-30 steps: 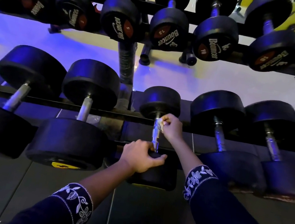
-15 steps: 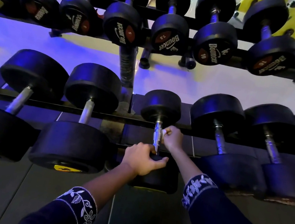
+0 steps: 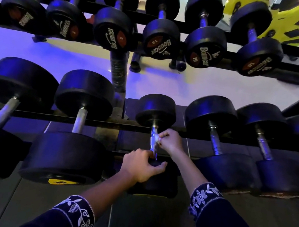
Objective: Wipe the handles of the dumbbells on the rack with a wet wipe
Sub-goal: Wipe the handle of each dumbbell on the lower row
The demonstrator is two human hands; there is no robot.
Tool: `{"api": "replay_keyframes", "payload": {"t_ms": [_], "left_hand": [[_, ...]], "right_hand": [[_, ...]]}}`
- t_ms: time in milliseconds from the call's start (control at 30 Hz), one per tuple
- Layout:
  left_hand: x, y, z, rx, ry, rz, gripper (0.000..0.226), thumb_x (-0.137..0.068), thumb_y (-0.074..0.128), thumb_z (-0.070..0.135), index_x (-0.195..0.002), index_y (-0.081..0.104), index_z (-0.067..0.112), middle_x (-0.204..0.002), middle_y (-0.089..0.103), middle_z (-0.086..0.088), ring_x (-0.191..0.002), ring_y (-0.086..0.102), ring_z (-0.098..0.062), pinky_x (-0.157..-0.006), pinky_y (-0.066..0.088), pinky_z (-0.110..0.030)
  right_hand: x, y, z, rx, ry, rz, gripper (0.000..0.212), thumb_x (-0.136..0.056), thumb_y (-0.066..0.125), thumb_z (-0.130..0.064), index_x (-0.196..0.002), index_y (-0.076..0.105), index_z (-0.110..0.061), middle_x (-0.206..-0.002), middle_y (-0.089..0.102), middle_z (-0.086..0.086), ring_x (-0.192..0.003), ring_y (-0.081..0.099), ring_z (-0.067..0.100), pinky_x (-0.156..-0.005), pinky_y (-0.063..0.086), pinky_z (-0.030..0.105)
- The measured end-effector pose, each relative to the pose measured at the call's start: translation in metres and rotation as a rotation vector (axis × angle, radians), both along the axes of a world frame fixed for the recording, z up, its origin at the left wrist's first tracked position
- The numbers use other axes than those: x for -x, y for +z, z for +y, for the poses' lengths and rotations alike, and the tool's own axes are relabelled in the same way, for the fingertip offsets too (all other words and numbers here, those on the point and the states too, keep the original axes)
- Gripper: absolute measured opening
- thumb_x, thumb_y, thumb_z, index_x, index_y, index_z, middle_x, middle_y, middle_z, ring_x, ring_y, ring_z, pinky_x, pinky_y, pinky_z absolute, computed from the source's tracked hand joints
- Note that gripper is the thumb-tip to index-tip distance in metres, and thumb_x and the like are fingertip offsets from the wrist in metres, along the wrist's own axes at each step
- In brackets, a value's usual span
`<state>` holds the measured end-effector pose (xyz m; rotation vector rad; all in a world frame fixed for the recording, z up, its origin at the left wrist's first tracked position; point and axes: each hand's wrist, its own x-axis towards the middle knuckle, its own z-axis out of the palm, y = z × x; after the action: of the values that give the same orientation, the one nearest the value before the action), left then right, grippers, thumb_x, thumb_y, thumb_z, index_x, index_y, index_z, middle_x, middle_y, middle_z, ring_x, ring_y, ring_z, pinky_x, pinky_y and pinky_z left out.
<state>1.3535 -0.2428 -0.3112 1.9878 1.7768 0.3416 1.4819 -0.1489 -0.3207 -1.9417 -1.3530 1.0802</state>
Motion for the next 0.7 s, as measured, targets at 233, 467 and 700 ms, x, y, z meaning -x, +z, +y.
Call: {"api": "replay_keyframes", "payload": {"t_ms": [233,467,700], "left_hand": [[0.001,-0.002,0.003,0.007,-0.027,-0.031,0.060,-0.075,0.043,0.081,-0.092,0.066,0.028,-0.088,0.069,0.005,-0.090,0.066,-0.019,-0.075,0.050,-0.032],[0.001,-0.001,0.003,-0.023,-0.044,-0.052,0.057,-0.076,0.048,0.076,-0.101,0.068,0.029,-0.094,0.070,0.004,-0.095,0.066,-0.021,-0.071,0.042,-0.029],[0.002,0.001,0.003,0.013,-0.041,-0.077,0.063,-0.072,0.042,0.080,-0.085,0.066,0.023,-0.088,0.069,0.003,-0.090,0.066,-0.022,-0.071,0.048,-0.032]], "right_hand": [[0.006,0.003,-0.006,0.020,-0.041,-0.032,0.024,-0.067,0.079,-0.007,-0.056,0.063,-0.020,-0.062,0.066,-0.002,-0.068,0.065,0.014,-0.065,0.051,0.021],[0.001,0.005,-0.023,0.014,-0.065,-0.107,0.016,-0.065,0.085,-0.014,-0.076,0.076,-0.009,-0.073,0.070,0.000,-0.068,0.059,0.004,-0.056,0.041,0.011],[0.019,0.021,-0.005,-0.068,-0.149,-0.109,0.017,-0.065,0.085,-0.015,-0.077,0.075,-0.007,-0.082,0.074,0.008,-0.064,0.059,0.004,-0.055,0.039,0.008]]}}
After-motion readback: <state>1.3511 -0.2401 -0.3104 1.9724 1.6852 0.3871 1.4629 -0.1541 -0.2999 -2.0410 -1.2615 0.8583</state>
